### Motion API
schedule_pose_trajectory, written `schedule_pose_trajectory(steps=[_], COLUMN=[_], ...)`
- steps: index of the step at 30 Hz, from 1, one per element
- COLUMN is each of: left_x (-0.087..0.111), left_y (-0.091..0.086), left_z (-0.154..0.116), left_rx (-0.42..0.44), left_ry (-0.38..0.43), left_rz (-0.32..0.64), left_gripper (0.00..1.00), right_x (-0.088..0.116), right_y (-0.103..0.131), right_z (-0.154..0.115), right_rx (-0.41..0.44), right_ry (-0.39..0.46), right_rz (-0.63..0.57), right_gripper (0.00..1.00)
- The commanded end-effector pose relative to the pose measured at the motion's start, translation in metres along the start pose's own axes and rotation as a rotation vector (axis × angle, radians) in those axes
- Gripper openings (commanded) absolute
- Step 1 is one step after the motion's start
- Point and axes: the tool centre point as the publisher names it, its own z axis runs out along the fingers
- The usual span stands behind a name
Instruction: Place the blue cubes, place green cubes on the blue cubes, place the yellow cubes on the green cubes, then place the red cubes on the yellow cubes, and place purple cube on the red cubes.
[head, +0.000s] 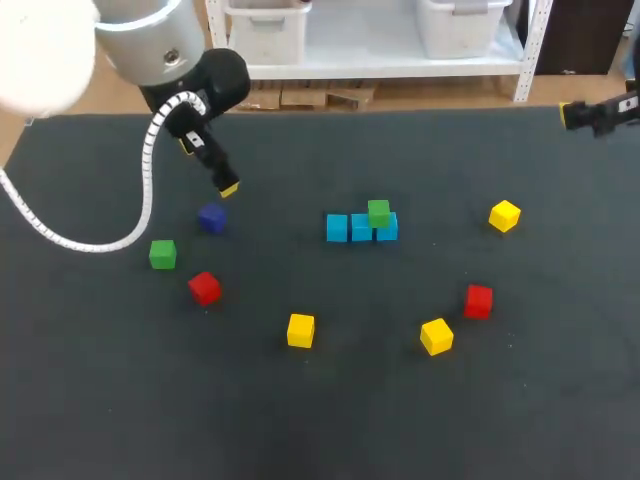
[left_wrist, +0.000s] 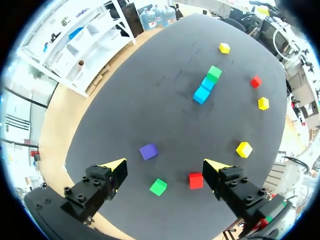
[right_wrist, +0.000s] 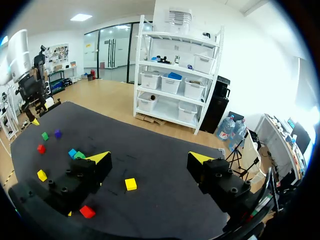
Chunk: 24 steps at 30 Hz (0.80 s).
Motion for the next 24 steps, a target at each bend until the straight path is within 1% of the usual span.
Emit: schedule_pose_trajectory(steps=[1,4,6,7,10,11,13,16,21,24], left_x=[0.004,0.004,-0.001,0.001,0.011,0.016,0.023,0.032,0.046,0.056], left_y=[0.000,0.000,0.000,0.003,0.014,0.017,0.020,0.021,0.020,0.021], left_z=[0.000,0.000,0.003,0.004,0.007,0.007,0.008,0.010,0.015,0.018], left_rx=[0.000,0.000,0.002,-0.007,-0.006,-0.018,-0.016,-0.012,-0.001,0.002], left_ry=[-0.020,-0.020,0.008,0.024,0.053,0.067,0.081,0.095,0.124,0.136], left_rz=[0.002,0.002,0.014,0.005,-0.039,-0.059,-0.088,-0.118,-0.139,-0.185], left_gripper=[1.00,1.00,1.00,1.00,1.00,1.00,1.00,1.00,1.00,1.00], right_x=[0.003,0.003,0.003,0.003,0.003,0.003,0.003,0.003,0.003,0.003], right_y=[-0.001,-0.001,-0.001,-0.001,-0.001,-0.001,-0.001,-0.001,-0.001,-0.001], right_z=[0.003,0.003,0.003,0.003,0.003,0.003,0.003,0.003,0.003,0.003], right_rx=[-0.005,-0.005,-0.005,-0.005,-0.005,-0.005,-0.005,-0.005,-0.005,-0.005], right_ry=[-0.053,-0.053,-0.053,-0.053,-0.053,-0.053,-0.053,-0.053,-0.053,-0.053], right_rz=[0.001,0.001,0.001,0.001,0.001,0.001,0.001,0.001,0.001,0.001], right_gripper=[1.00,1.00,1.00,1.00,1.00,1.00,1.00,1.00,1.00,1.00])
